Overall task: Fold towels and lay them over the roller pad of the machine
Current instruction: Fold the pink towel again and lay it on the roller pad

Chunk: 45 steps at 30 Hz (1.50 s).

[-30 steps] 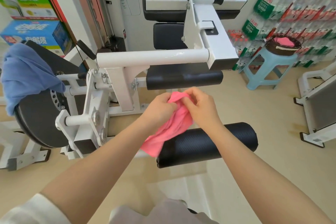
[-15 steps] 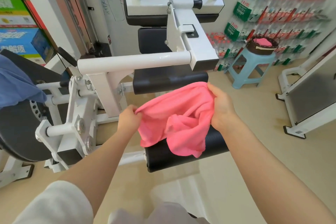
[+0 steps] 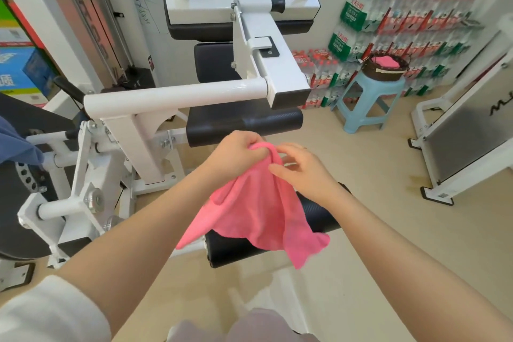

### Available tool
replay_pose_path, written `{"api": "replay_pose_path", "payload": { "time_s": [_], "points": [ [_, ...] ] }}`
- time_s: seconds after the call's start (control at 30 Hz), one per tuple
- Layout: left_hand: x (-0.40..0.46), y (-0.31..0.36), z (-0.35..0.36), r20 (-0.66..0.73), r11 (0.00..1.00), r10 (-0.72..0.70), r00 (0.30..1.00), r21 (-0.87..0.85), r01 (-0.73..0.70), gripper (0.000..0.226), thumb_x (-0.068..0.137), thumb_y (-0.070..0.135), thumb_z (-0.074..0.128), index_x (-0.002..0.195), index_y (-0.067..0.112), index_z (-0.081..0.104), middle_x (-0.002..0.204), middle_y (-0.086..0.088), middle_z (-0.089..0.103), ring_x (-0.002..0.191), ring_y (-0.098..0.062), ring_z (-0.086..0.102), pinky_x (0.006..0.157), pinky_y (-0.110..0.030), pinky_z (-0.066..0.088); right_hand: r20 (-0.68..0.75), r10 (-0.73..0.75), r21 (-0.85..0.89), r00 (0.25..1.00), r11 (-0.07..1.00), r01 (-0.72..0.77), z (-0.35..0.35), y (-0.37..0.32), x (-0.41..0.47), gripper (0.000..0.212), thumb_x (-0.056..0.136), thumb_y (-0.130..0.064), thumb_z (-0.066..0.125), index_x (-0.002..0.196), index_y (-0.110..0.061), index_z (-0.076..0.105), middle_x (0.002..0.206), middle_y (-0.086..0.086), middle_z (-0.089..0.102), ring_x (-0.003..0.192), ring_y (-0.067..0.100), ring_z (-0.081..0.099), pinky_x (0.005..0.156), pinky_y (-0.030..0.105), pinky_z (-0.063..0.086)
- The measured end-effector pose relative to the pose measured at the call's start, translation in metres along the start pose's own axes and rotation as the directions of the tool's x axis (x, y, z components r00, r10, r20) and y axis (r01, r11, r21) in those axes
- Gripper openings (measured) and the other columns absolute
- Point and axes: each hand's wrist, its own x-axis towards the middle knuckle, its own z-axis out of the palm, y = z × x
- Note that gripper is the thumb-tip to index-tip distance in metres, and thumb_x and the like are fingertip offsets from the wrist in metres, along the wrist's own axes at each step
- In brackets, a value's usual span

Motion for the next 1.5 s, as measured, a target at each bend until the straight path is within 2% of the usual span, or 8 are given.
{"api": "replay_pose_path", "payload": {
  "time_s": [0.2,0.37,0.5,0.77,1.03,1.17,1.33,1.5],
  "points": [
    [-0.003,0.014,0.000,0.069,0.933,0.118,0.991,0.333,-0.135,0.007,0.082,0.016,0.054,0.084,0.013,0.059,0.071,0.003,0.059,0.071,-0.017,0.054,0.061,-0.029,0.041,-0.066,-0.091,-0.248,0.994,0.966,0.072,0.002,0.003,0.005,0.020,0.090,-0.009,0.047,0.098,-0.017,0.064,0.079,0.002,0.061,0.074,0.021,0.055,0.066,0.039,0.046],
    [-0.006,0.005,-0.004,0.253,0.336,0.327,0.910,0.869,-0.363,0.014,0.081,0.020,0.063,0.090,0.011,0.057,0.084,-0.006,0.054,0.057,-0.027,0.053,0.042,-0.024,0.014,-0.219,0.001,-0.426,0.976,0.900,-0.096,0.000,0.023,0.002,0.024,0.087,-0.009,0.044,0.104,-0.015,0.061,0.100,0.007,0.066,0.092,0.027,0.059,0.073,0.038,0.048],
    [-0.005,0.001,-0.005,0.292,0.191,0.427,0.856,0.896,-0.401,0.030,0.048,0.000,0.079,0.071,0.008,0.060,0.065,-0.006,0.053,0.031,-0.024,0.033,0.041,-0.017,0.002,-0.223,0.086,-0.393,0.971,0.904,-0.170,-0.007,0.033,0.002,0.019,0.084,-0.002,0.044,0.091,-0.008,0.059,0.086,0.012,0.063,0.082,0.031,0.055,0.065,0.038,0.043],
    [-0.013,0.020,-0.004,0.182,0.992,0.090,0.979,0.075,-0.105,0.023,0.068,0.014,0.037,0.062,0.010,0.059,0.059,-0.001,0.056,0.060,-0.016,0.052,0.058,-0.031,0.045,-0.058,0.188,-0.373,0.980,0.907,-0.196,-0.001,0.040,-0.006,0.037,0.070,0.005,0.040,0.049,-0.026,0.033,0.057,-0.008,0.043,0.061,0.024,0.043,0.047,0.030,0.027],
    [-0.008,0.036,-0.036,-0.223,0.524,-0.213,0.951,-0.848,-0.082,0.044,0.081,0.006,0.032,0.048,0.018,0.060,0.049,0.004,0.055,0.050,-0.012,0.053,0.052,-0.018,0.043,-0.188,0.276,-0.140,0.943,0.943,-0.303,-0.009,0.065,-0.003,0.032,0.079,0.007,0.037,0.065,-0.013,0.057,0.064,0.002,0.051,0.069,0.023,0.046,0.057,0.030,0.032],
    [-0.004,0.009,-0.023,0.001,0.929,-0.350,0.937,-0.125,0.347,0.035,0.070,0.052,0.061,0.070,0.018,0.069,0.068,0.002,0.062,0.068,-0.016,0.057,0.063,-0.026,0.040,-0.259,0.220,0.033,0.941,0.975,-0.219,-0.004,0.051,-0.002,0.029,0.091,-0.001,0.043,0.108,-0.009,0.066,0.103,0.003,0.067,0.095,0.014,0.056,0.078,0.016,0.038],
    [-0.009,0.003,0.007,0.190,0.933,-0.123,0.974,0.356,0.048,0.059,0.075,0.046,0.069,0.125,0.023,0.050,0.102,0.004,0.058,0.095,-0.014,0.055,0.077,-0.025,0.041,-0.207,0.098,0.098,0.973,0.992,-0.079,0.004,0.012,0.000,0.023,0.088,-0.005,0.052,0.088,-0.019,0.072,0.086,-0.009,0.068,0.085,0.007,0.061,0.074,0.007,0.042],
    [-0.010,0.014,0.020,0.193,0.922,-0.064,0.979,0.387,-0.016,0.023,0.078,0.024,0.058,0.064,0.013,0.044,0.064,-0.003,0.050,0.064,-0.021,0.045,0.056,-0.030,0.037,-0.177,-0.057,-0.031,0.983,0.998,0.052,0.008,-0.003,-0.004,0.013,0.085,-0.013,0.062,0.088,-0.017,0.074,0.076,-0.004,0.068,0.075,0.011,0.061,0.068,0.016,0.045]
  ]
}}
